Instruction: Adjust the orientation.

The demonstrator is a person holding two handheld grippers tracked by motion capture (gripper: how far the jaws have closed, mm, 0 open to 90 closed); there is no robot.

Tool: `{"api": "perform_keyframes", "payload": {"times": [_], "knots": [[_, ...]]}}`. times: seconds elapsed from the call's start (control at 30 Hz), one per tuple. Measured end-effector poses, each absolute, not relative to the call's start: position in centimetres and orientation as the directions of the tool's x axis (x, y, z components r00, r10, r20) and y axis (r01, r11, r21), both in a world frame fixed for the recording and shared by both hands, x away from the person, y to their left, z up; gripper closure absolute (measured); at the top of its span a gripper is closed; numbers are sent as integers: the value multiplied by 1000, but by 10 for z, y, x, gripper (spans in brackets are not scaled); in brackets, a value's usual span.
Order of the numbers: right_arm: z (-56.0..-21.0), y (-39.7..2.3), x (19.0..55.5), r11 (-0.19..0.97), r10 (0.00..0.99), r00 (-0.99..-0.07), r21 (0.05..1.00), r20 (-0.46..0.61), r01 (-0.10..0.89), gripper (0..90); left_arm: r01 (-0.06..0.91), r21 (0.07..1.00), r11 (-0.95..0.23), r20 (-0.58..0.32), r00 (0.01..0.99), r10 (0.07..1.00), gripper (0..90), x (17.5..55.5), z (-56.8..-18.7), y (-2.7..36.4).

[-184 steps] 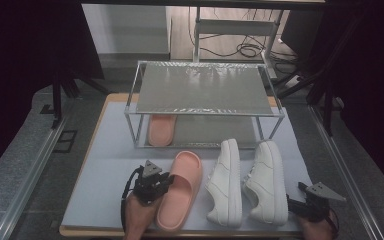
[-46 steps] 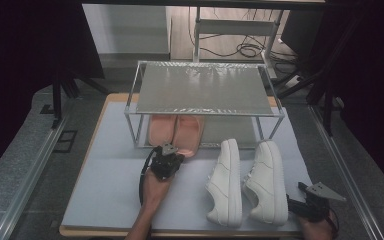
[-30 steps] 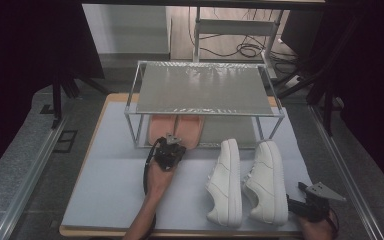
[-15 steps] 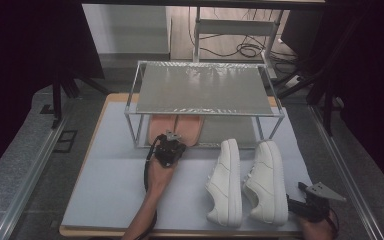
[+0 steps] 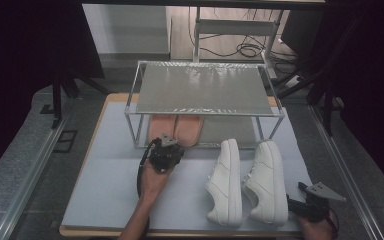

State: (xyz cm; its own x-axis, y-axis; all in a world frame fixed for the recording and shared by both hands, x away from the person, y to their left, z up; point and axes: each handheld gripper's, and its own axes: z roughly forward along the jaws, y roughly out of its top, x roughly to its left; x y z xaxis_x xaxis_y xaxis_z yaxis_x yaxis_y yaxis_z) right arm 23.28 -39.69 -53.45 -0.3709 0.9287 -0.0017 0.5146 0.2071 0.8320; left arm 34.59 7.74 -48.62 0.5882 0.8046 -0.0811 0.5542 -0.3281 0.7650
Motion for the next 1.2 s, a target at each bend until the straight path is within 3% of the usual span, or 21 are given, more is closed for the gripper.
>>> {"api": "perform_keyframes", "payload": {"times": [0.63,1.2], "knots": [[-534,-398,233,209,926,-378,833,0,512,207,577,761,-296,-104,559,823,469,310,-498,108],[-529,-393,237,221,926,-379,803,6,553,197,639,719,-275,-146,525,838,132,283,-516,141]]}}
